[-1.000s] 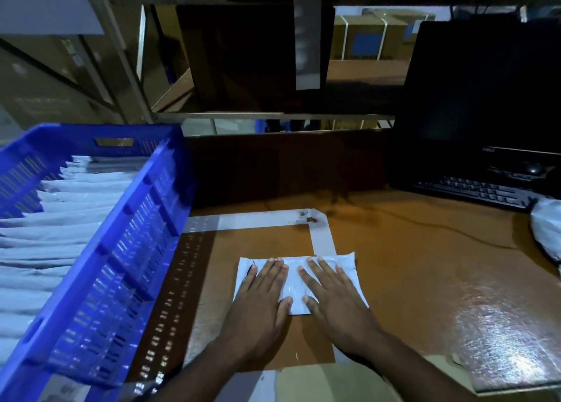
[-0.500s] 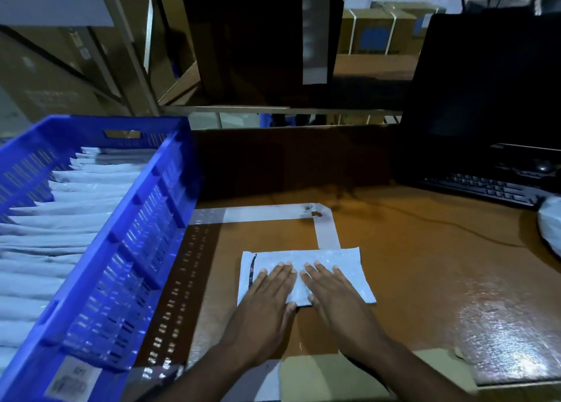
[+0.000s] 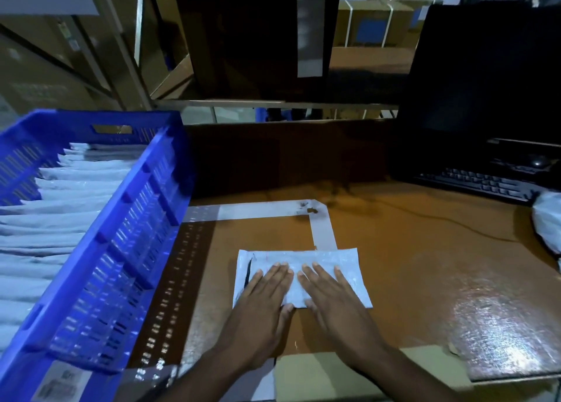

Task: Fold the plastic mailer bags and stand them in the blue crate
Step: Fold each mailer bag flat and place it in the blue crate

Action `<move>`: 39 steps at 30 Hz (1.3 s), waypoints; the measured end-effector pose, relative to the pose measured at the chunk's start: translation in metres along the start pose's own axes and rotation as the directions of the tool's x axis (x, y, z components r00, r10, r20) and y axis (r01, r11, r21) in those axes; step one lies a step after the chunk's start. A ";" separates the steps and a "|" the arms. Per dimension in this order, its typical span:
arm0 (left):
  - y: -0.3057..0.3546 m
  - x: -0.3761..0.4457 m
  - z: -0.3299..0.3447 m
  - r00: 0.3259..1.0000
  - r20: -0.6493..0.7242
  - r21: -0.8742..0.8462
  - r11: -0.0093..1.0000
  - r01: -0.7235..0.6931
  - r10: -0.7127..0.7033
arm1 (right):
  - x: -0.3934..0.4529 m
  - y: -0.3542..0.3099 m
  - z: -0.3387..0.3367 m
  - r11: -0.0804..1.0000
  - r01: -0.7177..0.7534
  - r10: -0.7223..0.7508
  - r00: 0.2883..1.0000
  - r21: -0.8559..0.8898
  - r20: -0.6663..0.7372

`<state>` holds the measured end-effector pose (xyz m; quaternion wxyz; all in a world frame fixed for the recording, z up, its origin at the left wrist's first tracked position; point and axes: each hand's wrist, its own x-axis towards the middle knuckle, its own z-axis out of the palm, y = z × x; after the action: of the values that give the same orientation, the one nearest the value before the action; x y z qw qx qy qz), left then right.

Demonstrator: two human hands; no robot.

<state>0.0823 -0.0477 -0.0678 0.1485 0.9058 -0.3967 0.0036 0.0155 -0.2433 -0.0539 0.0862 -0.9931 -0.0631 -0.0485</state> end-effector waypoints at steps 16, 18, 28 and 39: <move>-0.005 0.015 -0.011 0.993 0.014 0.062 0.991 0.115 -0.116 | 0.020 0.002 0.012 0.991 -0.131 0.129 0.990 0.022 0.064; -0.008 0.021 -0.015 0.994 0.016 0.075 0.991 0.107 -0.109 | 0.023 0.006 0.008 0.992 -0.126 0.124 0.990 0.024 0.071; -0.007 0.018 -0.014 0.992 0.048 0.085 0.990 0.112 -0.116 | 0.018 0.006 0.005 0.983 -0.134 0.124 0.989 0.128 0.083; -0.010 0.006 -0.013 0.972 0.033 0.056 0.971 0.231 -0.233 | -0.004 0.016 -0.005 0.962 -0.267 0.261 0.961 0.056 0.097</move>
<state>0.0952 -0.0420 -0.0577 0.1166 0.9494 -0.2909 -0.0213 0.0136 -0.2603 -0.0521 0.1230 -0.9903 0.0644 0.0099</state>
